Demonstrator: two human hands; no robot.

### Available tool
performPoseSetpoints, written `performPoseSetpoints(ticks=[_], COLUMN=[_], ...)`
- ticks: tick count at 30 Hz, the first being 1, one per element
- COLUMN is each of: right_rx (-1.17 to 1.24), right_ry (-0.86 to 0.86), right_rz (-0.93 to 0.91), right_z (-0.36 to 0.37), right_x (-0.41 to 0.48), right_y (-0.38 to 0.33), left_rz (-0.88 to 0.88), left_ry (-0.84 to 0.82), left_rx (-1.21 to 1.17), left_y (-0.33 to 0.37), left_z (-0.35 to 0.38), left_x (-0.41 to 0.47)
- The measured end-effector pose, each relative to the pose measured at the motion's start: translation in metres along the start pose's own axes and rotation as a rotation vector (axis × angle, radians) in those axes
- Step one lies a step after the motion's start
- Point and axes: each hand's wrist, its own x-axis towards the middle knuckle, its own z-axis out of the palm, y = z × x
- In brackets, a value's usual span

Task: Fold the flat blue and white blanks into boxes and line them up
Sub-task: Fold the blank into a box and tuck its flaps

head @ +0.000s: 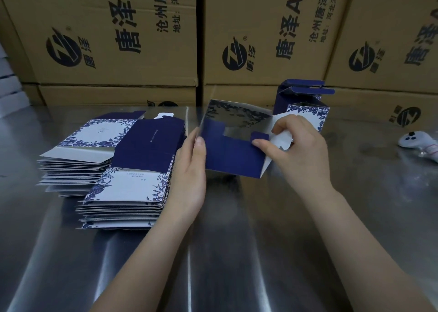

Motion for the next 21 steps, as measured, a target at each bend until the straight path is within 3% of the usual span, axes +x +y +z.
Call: performPoseSetpoints(ticks=[5,15,21], right_rx=[0.020,0.071,0.155], right_ry=[0.069,0.089,0.095], right_rz=[-0.033,-0.079,-0.061], right_z=[0.001,0.003,-0.002], right_x=[-0.001,-0.005,-0.004], right_y=[-0.002,-0.016,-0.026], left_rz=[0.171,0.449,0.442], left_ry=[0.069,-0.007,-0.048], left_rx=[0.199,0.676,0.785], left_y=[-0.003,0.006,0.002], left_z=[-0.001,0.001,-0.003], left_x=[-0.007,-0.016,-0.012])
